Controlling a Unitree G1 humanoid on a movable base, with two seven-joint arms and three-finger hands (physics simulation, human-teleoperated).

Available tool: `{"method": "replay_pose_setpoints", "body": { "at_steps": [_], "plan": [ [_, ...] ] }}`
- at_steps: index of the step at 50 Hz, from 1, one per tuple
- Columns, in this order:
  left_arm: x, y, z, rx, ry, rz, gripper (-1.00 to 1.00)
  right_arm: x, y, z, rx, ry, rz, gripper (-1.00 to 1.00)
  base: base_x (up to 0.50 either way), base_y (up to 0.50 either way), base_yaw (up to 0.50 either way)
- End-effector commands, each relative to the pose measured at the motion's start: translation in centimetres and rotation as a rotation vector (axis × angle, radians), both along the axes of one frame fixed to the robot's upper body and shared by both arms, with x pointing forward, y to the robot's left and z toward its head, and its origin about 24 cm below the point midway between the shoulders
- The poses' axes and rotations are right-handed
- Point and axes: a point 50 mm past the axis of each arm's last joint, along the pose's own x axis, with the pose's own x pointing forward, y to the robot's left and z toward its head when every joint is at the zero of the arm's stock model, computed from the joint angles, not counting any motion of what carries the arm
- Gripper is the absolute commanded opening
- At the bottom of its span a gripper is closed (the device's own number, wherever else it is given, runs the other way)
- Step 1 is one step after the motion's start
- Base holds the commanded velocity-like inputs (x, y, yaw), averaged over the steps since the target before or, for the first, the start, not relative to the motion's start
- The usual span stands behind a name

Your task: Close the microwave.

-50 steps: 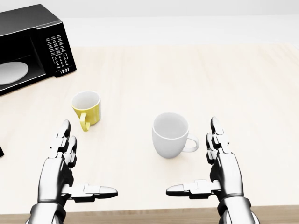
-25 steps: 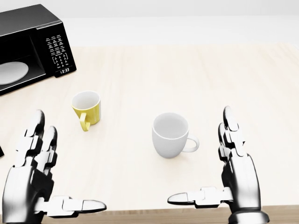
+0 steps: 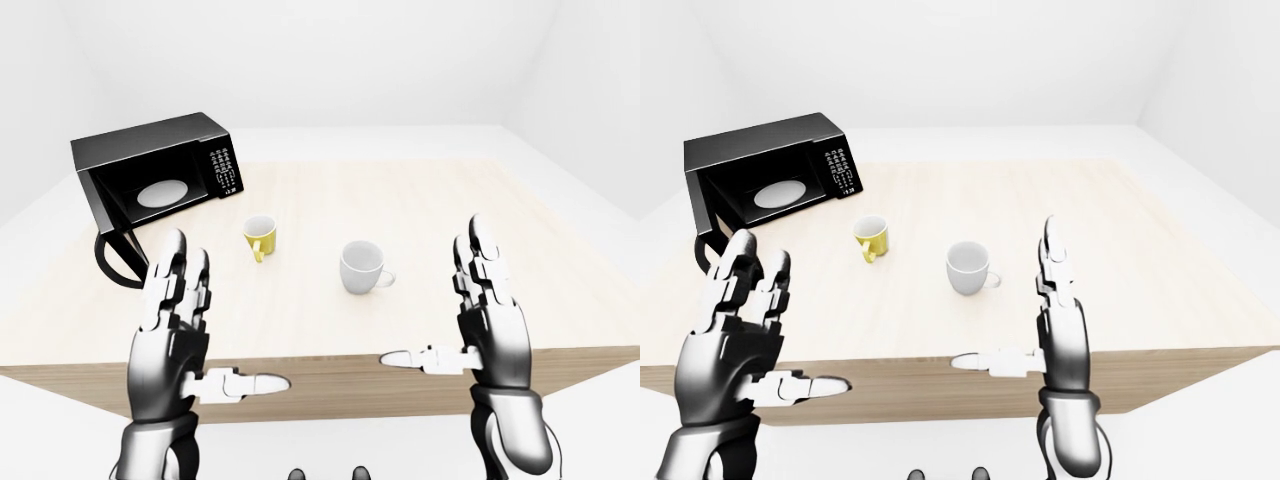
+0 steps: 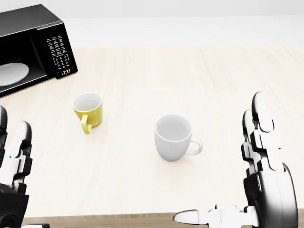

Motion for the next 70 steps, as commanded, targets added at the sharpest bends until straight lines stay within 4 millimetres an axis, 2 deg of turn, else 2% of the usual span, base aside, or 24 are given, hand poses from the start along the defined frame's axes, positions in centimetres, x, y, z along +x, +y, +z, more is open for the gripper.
{"method": "replay_pose_setpoints", "body": {
  "at_steps": [1,8,13,29,31,70],
  "plan": [
    [-0.48,-0.02,0.36,0.002,-0.011,0.000,1.00,-0.54,0.04,0.65,-0.007,-0.028,-0.009,1.00,0.00,0.00,0.00],
    [-0.55,-0.05,0.36,-0.005,-0.011,-0.006,1.00,-0.40,-0.07,0.24,-0.018,-0.008,-0.018,1.00,0.00,0.00,0.00],
    [-0.79,-0.04,0.63,-0.033,-0.026,-0.025,1.00,-0.76,-0.17,0.82,-0.034,-0.035,-0.039,1.00,0.00,0.00,0.00],
    [-0.91,0.03,0.92,-0.032,-0.040,-0.024,1.00,-0.69,-0.29,0.64,-0.054,-0.027,-0.058,1.00,0.00,0.50,0.00],
    [-0.98,0.06,0.97,-0.033,-0.042,-0.022,1.00,-0.40,-0.43,0.05,-0.052,-0.001,-0.063,1.00,0.00,0.50,0.00],
    [-0.34,-0.02,0.47,-0.025,-0.024,-0.019,1.00,-0.40,-0.01,-0.02,-0.059,0.002,-0.049,1.00,0.00,0.50,0.00]
  ]
}}
